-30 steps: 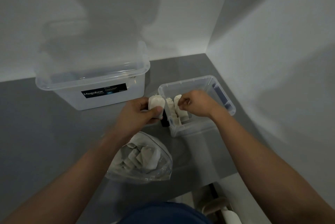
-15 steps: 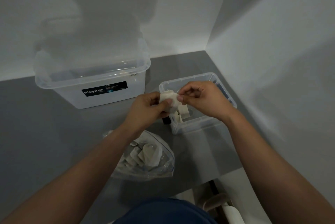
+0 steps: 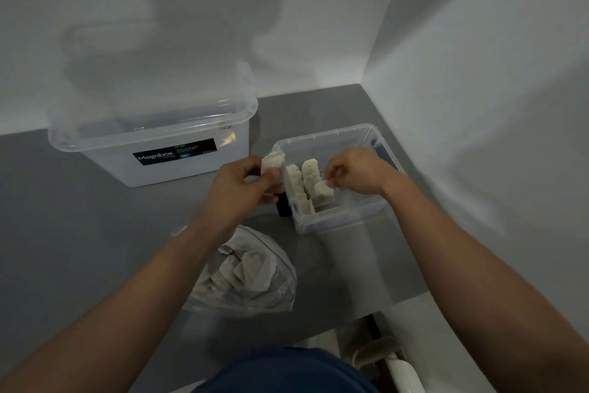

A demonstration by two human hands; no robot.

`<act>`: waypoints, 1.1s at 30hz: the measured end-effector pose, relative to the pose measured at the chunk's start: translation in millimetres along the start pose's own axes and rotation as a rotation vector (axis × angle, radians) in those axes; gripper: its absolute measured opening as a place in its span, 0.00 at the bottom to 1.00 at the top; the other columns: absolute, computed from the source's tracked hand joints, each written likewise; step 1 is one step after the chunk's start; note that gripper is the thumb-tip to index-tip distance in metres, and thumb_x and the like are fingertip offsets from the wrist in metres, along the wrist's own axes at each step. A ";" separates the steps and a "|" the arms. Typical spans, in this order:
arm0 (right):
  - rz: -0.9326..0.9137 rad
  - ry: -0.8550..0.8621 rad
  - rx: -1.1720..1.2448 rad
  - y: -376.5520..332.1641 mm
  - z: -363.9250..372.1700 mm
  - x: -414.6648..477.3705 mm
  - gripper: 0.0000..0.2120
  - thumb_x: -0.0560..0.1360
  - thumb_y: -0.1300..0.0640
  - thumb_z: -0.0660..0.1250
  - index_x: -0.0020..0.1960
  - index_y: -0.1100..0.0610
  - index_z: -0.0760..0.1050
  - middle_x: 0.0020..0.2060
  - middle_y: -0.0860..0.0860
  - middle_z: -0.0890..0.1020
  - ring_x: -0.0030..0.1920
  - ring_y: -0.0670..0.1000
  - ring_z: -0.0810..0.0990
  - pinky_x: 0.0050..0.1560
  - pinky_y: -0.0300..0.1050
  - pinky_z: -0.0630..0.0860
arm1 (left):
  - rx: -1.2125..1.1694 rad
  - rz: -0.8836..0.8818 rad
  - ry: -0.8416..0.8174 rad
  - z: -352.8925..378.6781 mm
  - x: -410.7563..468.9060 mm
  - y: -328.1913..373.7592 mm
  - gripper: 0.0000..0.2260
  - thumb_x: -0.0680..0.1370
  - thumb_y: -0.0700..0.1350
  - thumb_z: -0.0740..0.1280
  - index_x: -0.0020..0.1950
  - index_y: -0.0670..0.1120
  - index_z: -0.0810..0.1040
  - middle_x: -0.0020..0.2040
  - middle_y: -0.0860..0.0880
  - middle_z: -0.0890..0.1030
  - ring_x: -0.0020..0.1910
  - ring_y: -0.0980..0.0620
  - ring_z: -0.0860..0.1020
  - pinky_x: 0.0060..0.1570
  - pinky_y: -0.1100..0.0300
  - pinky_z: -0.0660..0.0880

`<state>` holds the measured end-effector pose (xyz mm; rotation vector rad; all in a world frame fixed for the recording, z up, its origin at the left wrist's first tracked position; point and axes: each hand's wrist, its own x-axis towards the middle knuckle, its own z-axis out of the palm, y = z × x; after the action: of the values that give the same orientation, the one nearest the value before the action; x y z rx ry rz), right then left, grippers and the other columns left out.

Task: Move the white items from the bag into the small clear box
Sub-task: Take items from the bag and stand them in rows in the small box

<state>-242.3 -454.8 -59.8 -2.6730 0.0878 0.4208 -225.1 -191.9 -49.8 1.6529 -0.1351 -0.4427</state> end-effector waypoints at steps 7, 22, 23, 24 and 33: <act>0.035 -0.024 -0.080 4.3 18.5 24.7 0.07 0.76 0.55 0.75 0.52 0.56 0.85 0.48 0.50 0.86 0.49 0.50 0.82 0.55 0.44 0.78 | 0.012 -0.004 0.002 -0.6 -1.9 -4.9 0.06 0.80 0.41 0.71 0.56 0.43 0.83 0.48 0.45 0.87 0.47 0.49 0.87 0.49 0.54 0.84; -0.256 -0.218 -0.297 -13.3 29.8 26.7 0.12 0.73 0.58 0.73 0.55 0.47 0.84 0.44 0.44 0.81 0.44 0.46 0.79 0.42 0.36 0.71 | 0.007 -0.008 -0.022 -1.1 -0.8 -3.6 0.08 0.80 0.41 0.71 0.58 0.41 0.83 0.52 0.44 0.86 0.47 0.49 0.87 0.50 0.56 0.84; -0.251 -0.238 -0.317 -13.8 32.6 28.2 0.13 0.73 0.59 0.73 0.56 0.47 0.84 0.45 0.44 0.82 0.45 0.47 0.79 0.42 0.37 0.73 | 0.009 -0.008 -0.022 -0.7 -0.5 -3.2 0.08 0.80 0.41 0.71 0.58 0.41 0.83 0.52 0.44 0.86 0.47 0.49 0.87 0.50 0.55 0.84; -0.250 -0.249 -0.331 -14.3 35.3 29.6 0.14 0.73 0.59 0.73 0.56 0.47 0.84 0.46 0.45 0.82 0.46 0.48 0.80 0.45 0.40 0.76 | 0.008 -0.010 -0.024 -0.5 0.0 -3.1 0.08 0.80 0.41 0.71 0.58 0.41 0.83 0.52 0.44 0.86 0.47 0.49 0.87 0.51 0.53 0.84; -0.326 -0.294 -0.374 -18.3 33.2 31.8 0.05 0.73 0.55 0.73 0.49 0.51 0.83 0.44 0.44 0.78 0.46 0.51 0.80 0.45 0.43 0.74 | 0.005 -0.015 -0.029 -1.5 3.7 -4.6 0.08 0.79 0.42 0.71 0.58 0.42 0.83 0.51 0.44 0.86 0.47 0.48 0.87 0.52 0.50 0.83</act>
<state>-219.0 -423.9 -90.6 -2.8708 -0.5568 0.7779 -221.9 -191.2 -55.0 1.6540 -0.1455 -0.4786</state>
